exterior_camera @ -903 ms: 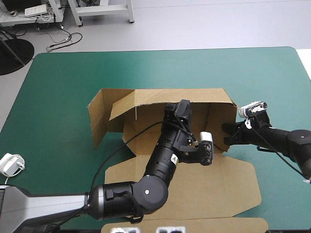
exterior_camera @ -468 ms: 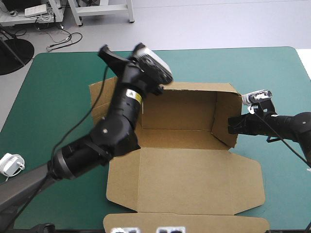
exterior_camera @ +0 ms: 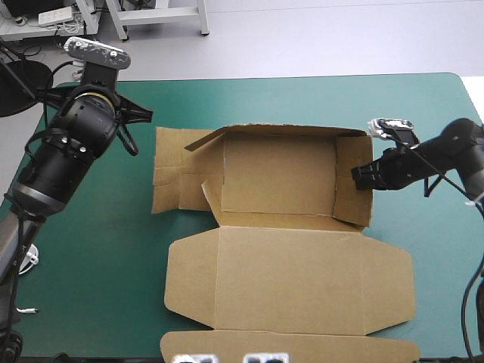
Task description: Fold the box
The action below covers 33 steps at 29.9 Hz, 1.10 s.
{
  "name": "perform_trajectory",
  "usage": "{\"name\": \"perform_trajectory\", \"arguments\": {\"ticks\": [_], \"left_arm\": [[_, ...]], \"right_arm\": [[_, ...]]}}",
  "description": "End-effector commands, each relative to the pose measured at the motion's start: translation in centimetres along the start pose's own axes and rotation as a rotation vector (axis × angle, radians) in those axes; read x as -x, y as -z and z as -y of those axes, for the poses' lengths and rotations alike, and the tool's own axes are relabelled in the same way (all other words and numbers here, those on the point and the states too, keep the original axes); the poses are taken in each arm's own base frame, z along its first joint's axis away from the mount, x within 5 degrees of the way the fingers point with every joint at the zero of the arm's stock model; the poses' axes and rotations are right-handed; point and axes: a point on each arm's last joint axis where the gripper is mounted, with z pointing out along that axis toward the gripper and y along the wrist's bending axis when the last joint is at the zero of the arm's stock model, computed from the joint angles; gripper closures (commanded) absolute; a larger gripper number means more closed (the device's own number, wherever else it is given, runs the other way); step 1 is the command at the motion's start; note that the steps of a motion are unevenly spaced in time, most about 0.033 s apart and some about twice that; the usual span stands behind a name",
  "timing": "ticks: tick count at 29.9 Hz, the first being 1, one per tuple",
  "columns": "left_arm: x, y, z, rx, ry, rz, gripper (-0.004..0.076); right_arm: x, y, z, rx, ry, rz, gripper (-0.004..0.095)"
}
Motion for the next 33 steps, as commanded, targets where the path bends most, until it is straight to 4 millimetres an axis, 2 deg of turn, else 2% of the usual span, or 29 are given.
{"name": "perform_trajectory", "arguments": {"ticks": [1, 5, 8, 11, 13, 15, 18, 21, 25, 29, 33], "left_arm": [[-0.2, 1.2, -3.3, -0.011, 0.065, -0.012, 0.0727], [-0.9, 0.9, -4.6, -0.050, 0.120, -0.067, 0.0727], [-1.5, 0.6, -4.9, -0.083, 0.117, -0.132, 0.0727], [-1.8, 0.5, -5.1, -0.104, 0.119, -0.160, 0.0727], [-1.8, 0.5, -5.1, -0.109, 0.118, -0.159, 0.0727], [-1.8, 0.5, -5.1, -0.110, 0.113, -0.159, 0.0727], [-1.9, 0.3, -5.0, -0.108, 0.107, -0.164, 0.0727], [-1.9, 0.1, -4.9, -0.109, 0.100, -0.169, 0.0727], [-1.9, -0.1, -4.8, -0.109, 0.093, -0.176, 0.0727], [-2.0, -0.2, -4.8, -0.105, 0.084, -0.184, 0.0727], [-2.1, -0.2, -5.0, -0.102, 0.087, -0.202, 0.0727]], "right_arm": [[2.6, -0.7, -1.6, -0.029, 0.046, 0.001, 0.0908], [5.0, -3.6, -2.3, -0.115, 0.077, 0.006, 0.0908], [6.0, -5.3, -2.7, -0.179, 0.129, -0.024, 0.0886], [6.6, -6.2, -3.0, -0.293, 0.146, -0.057, 0.0768], [7.1, -6.2, -3.3, -0.343, 0.158, -0.050, 0.0669], [7.6, -5.8, -3.7, -0.349, 0.170, -0.029, 0.0616], [8.5, -3.9, -4.5, -0.351, 0.179, -0.008, 0.0599], [9.4, -1.2, -5.5, -0.375, 0.196, -0.017, 0.0599], [10.6, 3.2, -7.3, -0.390, 0.199, 0.124, 0.0599], [10.2, 6.8, -8.7, -0.391, 0.186, 0.226, 0.0599], [8.4, 8.4, -9.4, -0.371, 0.185, 0.240, 0.0599]]}}
